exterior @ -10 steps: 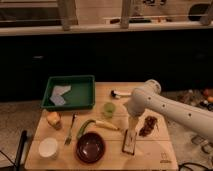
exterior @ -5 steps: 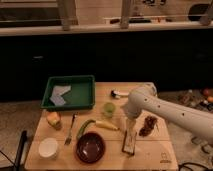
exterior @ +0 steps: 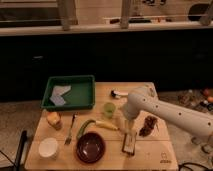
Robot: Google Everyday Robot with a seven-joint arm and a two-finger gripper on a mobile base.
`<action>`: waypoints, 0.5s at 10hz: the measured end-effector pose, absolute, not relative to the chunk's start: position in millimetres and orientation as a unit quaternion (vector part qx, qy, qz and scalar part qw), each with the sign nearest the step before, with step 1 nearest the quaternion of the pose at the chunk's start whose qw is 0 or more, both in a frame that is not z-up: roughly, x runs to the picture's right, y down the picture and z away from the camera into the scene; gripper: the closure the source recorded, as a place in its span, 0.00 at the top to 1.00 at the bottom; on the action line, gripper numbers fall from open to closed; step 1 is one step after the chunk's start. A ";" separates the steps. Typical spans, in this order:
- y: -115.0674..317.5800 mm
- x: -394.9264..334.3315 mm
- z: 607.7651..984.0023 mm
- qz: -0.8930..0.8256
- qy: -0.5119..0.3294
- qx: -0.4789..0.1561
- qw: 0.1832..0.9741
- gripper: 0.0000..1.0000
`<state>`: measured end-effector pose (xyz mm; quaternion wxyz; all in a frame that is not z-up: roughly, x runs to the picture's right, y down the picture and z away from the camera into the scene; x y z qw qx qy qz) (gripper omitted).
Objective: Place banana in tray
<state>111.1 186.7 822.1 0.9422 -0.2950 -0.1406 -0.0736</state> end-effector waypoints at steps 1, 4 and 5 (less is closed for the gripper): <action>187.4 106.7 823.4 -0.079 -0.145 -0.296 0.941 0.80; 188.7 102.0 824.3 -0.082 -0.152 -0.298 0.939 0.80; 187.3 103.1 822.8 -0.076 -0.153 -0.299 0.939 0.80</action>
